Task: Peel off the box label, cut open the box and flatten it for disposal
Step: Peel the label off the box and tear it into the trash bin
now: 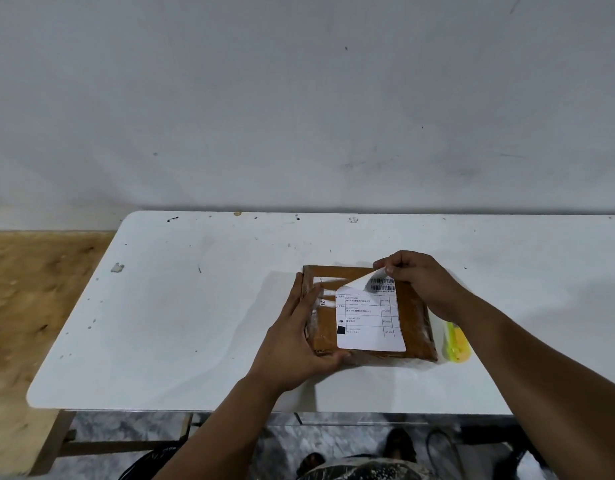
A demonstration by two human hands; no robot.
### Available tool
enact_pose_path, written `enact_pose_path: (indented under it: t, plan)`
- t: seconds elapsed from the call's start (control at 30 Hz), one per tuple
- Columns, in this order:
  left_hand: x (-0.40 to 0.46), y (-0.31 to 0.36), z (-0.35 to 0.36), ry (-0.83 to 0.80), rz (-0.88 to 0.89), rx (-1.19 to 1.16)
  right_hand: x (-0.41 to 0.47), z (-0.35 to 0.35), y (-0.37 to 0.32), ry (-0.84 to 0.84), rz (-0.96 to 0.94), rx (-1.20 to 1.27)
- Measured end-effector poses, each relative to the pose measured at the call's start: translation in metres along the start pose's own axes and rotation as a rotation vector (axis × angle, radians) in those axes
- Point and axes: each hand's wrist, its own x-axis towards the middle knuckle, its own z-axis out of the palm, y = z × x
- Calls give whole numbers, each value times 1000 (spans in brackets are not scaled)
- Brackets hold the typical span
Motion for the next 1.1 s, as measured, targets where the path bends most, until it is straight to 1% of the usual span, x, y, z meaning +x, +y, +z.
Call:
enact_pose_path:
  t: [0.1,0.17,0.2,0.3,0.33,0.37,0.43,0.5,0.57,0.63,0.8,1.0,1.1]
  plan:
    - [0,0,1,15,2,8,-1,-2,-2,-18,21,50]
    - [0,0,2,28,0,15,-3,0,-2,-2,-36,-44]
    - [0,1,3,41,-10,15,-4,2,0,42,-113,-164]
    - [-1,4,5,82,-37,13,-10,6,5,307,-429,-706]
    - [-1,4,5,87,-32,16,-13,7,7,341,-485,-814]
    - [-1,4,6,87,-30,25,-16,7,8,330,-502,-858]
    - [0,4,6,79,-33,58,-23,8,10,278,-476,-833]
    - [1,4,7,83,-30,77,-26,12,9,270,-411,-788]
    - [2,6,7,88,-18,81,-29,16,4,274,-353,-793]
    - [2,6,7,85,-7,81,-31,17,1,245,-321,-775]
    - [1,4,6,66,-27,74,-31,14,-12,126,-240,-490]
    - [2,6,4,45,-55,62,-33,4,-16,2,-173,-291]
    - [2,4,5,42,-53,68,-34,3,-13,15,-171,-187]
